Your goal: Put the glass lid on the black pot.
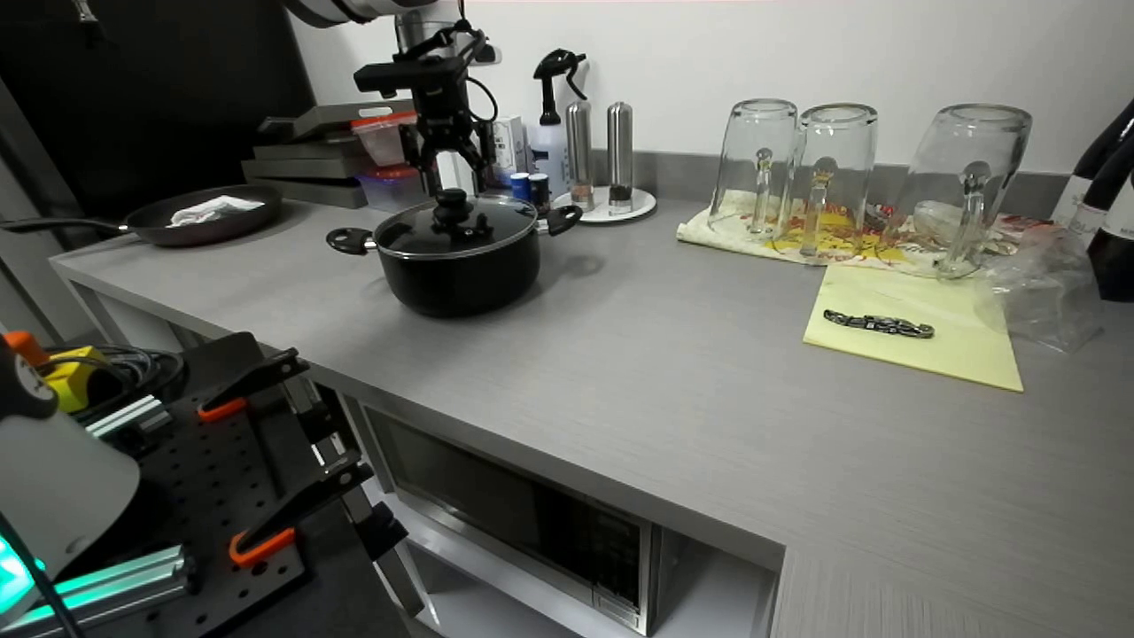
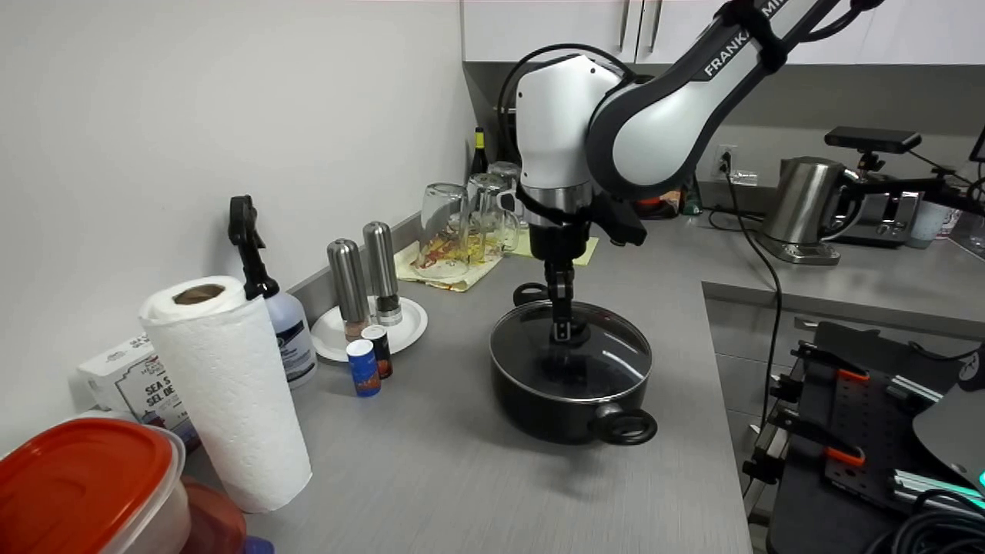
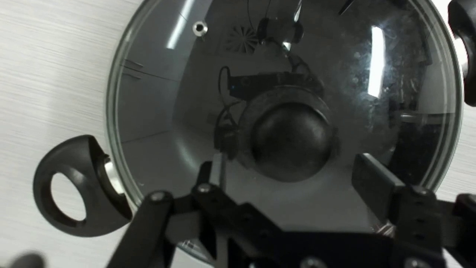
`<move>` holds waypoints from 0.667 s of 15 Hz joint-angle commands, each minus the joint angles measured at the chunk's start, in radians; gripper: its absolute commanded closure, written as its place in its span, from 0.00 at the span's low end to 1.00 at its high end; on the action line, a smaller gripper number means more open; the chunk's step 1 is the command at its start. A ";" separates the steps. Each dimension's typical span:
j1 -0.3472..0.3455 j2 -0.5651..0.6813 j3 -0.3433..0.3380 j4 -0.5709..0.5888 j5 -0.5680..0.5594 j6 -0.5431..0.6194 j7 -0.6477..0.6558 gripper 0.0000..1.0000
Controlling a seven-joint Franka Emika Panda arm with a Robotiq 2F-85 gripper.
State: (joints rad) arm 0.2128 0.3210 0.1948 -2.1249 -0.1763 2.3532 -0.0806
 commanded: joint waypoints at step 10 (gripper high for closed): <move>-0.006 -0.227 -0.004 -0.099 -0.013 0.023 -0.003 0.00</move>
State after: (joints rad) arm 0.2115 0.1874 0.1961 -2.1559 -0.1763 2.3555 -0.0806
